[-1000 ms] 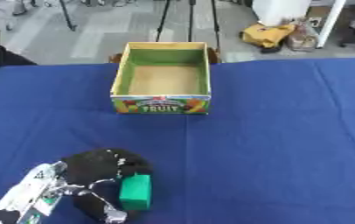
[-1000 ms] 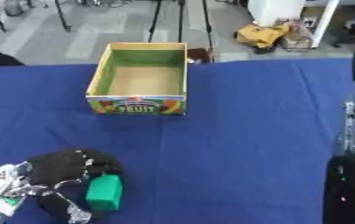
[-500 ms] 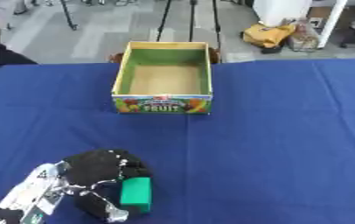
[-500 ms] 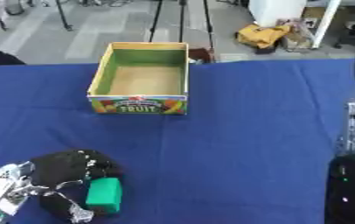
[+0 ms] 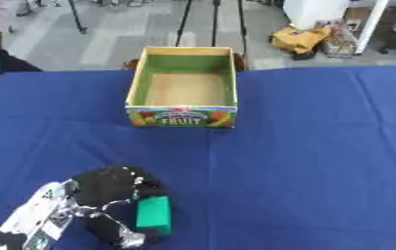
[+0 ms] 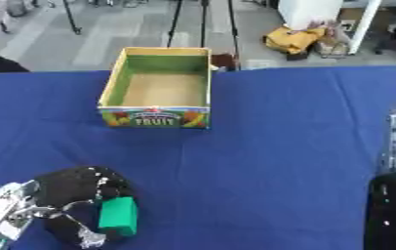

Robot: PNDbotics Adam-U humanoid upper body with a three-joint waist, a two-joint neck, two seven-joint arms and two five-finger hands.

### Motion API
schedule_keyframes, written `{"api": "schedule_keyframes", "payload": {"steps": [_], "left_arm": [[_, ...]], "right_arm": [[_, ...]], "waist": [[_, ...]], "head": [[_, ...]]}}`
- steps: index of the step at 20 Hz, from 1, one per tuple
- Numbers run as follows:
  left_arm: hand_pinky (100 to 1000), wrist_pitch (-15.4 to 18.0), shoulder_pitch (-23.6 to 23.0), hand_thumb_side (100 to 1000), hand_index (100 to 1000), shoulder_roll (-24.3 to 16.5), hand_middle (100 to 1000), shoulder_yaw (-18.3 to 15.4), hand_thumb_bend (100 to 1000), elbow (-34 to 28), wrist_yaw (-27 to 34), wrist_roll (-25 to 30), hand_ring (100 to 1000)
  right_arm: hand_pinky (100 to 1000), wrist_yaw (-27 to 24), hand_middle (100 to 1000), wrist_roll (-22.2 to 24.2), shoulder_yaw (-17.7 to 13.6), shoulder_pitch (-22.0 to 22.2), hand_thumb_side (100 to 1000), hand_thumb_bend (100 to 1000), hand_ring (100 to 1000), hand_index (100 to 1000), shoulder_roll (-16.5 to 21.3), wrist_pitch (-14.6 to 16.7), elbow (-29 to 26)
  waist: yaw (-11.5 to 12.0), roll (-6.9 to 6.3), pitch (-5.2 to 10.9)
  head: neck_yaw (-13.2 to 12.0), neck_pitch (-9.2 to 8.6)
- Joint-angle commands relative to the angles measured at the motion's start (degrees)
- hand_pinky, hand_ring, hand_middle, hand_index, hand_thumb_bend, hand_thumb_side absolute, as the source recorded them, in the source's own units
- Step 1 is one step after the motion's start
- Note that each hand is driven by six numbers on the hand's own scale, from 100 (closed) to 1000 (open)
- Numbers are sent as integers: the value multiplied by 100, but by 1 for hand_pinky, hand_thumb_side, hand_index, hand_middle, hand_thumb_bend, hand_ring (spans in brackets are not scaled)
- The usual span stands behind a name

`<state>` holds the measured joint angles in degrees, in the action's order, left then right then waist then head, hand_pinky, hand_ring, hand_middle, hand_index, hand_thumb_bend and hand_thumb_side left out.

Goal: Pick up objects on the table and place them in the box.

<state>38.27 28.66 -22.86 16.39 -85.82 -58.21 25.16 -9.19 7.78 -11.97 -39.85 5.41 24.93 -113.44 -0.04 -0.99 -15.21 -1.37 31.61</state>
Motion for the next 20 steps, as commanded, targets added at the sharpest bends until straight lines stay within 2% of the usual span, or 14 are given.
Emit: {"api": "schedule_keyframes", "payload": {"steps": [1, 6, 11, 16, 20], "left_arm": [[804, 1369, -9, 1000, 806, -88, 717, -30, 100, -67, 84, 1418, 823], [781, 1324, -7, 920, 753, -111, 703, -81, 100, -163, 268, 1434, 810], [772, 1235, 6, 885, 730, -135, 695, -121, 100, -285, 534, 1529, 802], [764, 1144, 28, 804, 714, -143, 688, -156, 100, -357, 699, 1646, 797], [762, 1125, 61, 807, 698, -153, 687, -166, 100, -402, 701, 1646, 796]], "right_arm": [[766, -13, 575, -7, -24, -83, 842, 100, 839, 832, 125, -5, -115], [765, -17, 575, -18, -30, -85, 842, 100, 838, 832, 127, -5, -115], [765, -24, 573, -26, -33, -82, 841, 100, 839, 833, 126, -5, -115], [765, -34, 573, -32, -33, -86, 842, 100, 839, 832, 123, -1, -115], [764, -38, 572, -30, -34, -91, 842, 100, 838, 832, 119, 3, -115]], "waist": [[13, -1, 67], [16, 3, 63], [20, 10, 60], [18, 19, 57], [8, 28, 50]], "head": [[3, -39], [-2, -43], [-11, -57], [-24, -67], [-43, -68]]}}
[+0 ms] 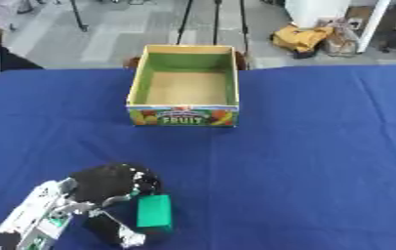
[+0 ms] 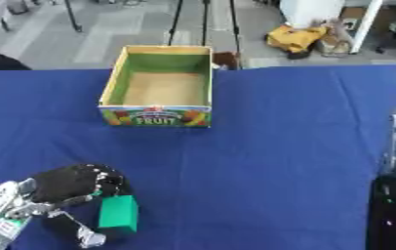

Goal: Pick up objects on the table and place them in the box.

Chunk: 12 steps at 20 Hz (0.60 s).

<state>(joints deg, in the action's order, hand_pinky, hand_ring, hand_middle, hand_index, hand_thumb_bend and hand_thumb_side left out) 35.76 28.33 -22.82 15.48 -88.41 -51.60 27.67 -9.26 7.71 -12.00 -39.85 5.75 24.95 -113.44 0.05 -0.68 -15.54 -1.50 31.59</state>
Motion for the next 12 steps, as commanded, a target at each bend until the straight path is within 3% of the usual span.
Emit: {"api": "schedule_keyframes", "payload": {"steps": [1, 12], "left_arm": [[762, 1380, 98, 824, 687, -155, 686, -74, 100, -140, 33, 1395, 796], [757, 1403, 171, 805, 653, -248, 676, -97, 100, -263, 168, 1260, 791]], "right_arm": [[764, -33, 572, -23, -32, -93, 842, 100, 838, 831, 85, 3, -115], [764, -28, 573, -28, -27, -98, 842, 100, 838, 831, 67, 8, -115]], "waist": [[-3, -1, 80], [-19, -4, 84]], "head": [[-35, -68], [-73, -127]]}}
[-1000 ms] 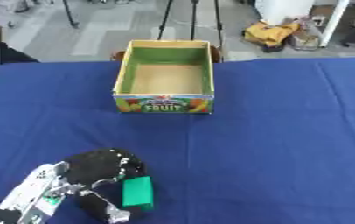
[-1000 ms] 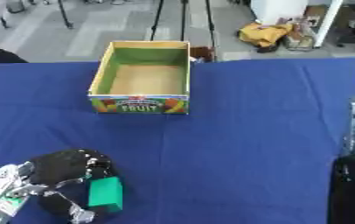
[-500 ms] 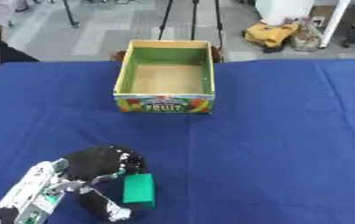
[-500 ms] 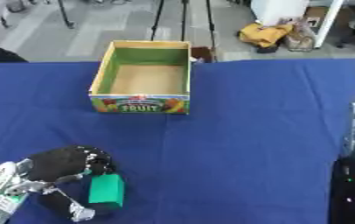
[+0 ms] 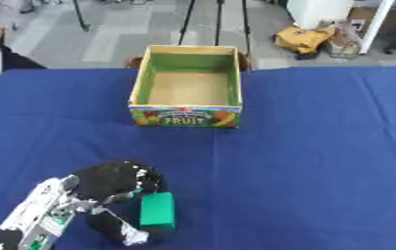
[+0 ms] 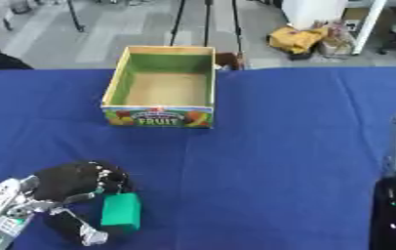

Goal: Pick up objects on the table and place them in the box.

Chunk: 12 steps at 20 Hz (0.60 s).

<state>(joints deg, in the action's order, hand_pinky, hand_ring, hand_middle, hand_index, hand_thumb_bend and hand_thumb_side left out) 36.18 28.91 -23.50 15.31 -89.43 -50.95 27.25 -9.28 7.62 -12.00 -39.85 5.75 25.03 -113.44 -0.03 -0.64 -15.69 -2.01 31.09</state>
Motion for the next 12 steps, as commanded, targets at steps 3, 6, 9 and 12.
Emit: {"api": "schedule_keyframes", "payload": {"steps": [3, 6, 9, 12], "left_arm": [[755, 1321, 150, 766, 643, -266, 672, -125, 100, -227, 255, 1262, 789], [753, 1260, 184, 758, 640, -360, 670, -188, 100, -306, 459, 1241, 787], [751, 1196, 226, 741, 633, -446, 665, -234, 100, -415, 700, 1253, 785], [749, 1117, 282, 717, 626, -538, 658, -278, 100, -525, 965, 1309, 782]], "right_arm": [[764, -24, 574, -25, -24, -101, 841, 100, 838, 831, 63, 1, -115], [764, -17, 574, -34, -23, -102, 840, 100, 838, 831, 62, 1, -115], [764, -16, 574, -38, -21, -100, 838, 100, 839, 832, 59, -1, -115], [764, -18, 575, -42, -17, -107, 838, 100, 838, 831, 51, 2, -115]], "waist": [[-21, -11, 101], [-30, -19, 102], [-33, -25, 101], [-44, -24, 101]], "head": [[-16, -97], [-3, -110], [1, -114], [-8, -123]]}}
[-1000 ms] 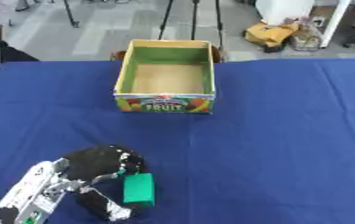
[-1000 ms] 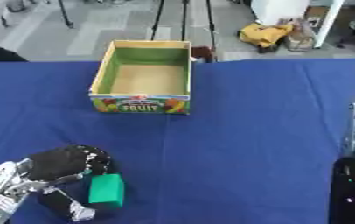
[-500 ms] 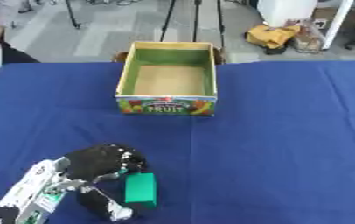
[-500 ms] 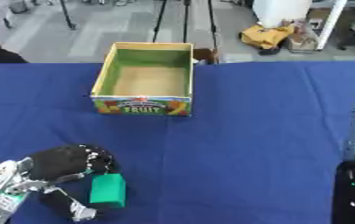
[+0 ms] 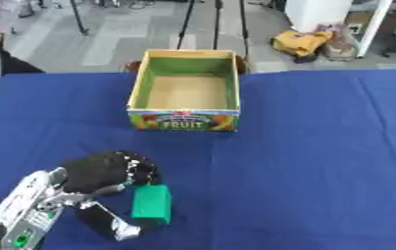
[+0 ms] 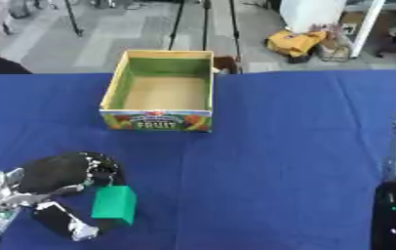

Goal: Pick up objects on the table and place them in the box.

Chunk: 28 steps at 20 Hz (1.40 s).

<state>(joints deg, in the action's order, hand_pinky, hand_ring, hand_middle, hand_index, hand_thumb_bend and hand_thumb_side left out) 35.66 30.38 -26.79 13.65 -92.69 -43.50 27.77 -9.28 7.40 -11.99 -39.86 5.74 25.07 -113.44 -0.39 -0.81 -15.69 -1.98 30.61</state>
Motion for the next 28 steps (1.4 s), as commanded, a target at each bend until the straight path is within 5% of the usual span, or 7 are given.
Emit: {"api": "schedule_keyframes", "payload": {"steps": [1, 28], "left_arm": [[749, 1138, 154, 711, 623, -250, 655, -131, 100, -243, 314, 1270, 782], [742, -85, 747, 635, 576, -2021, 616, -1050, 100, -1082, 2915, 1045, 767]], "right_arm": [[764, -18, 575, -21, -17, -108, 838, 100, 838, 831, 50, -1, -115], [764, -88, 570, 30, 19, -288, 822, 100, 839, 829, 12, 41, -115]], "waist": [[-13, -6, 101], [-276, -13, -125]], "head": [[-12, -79], [-94, -308]]}}
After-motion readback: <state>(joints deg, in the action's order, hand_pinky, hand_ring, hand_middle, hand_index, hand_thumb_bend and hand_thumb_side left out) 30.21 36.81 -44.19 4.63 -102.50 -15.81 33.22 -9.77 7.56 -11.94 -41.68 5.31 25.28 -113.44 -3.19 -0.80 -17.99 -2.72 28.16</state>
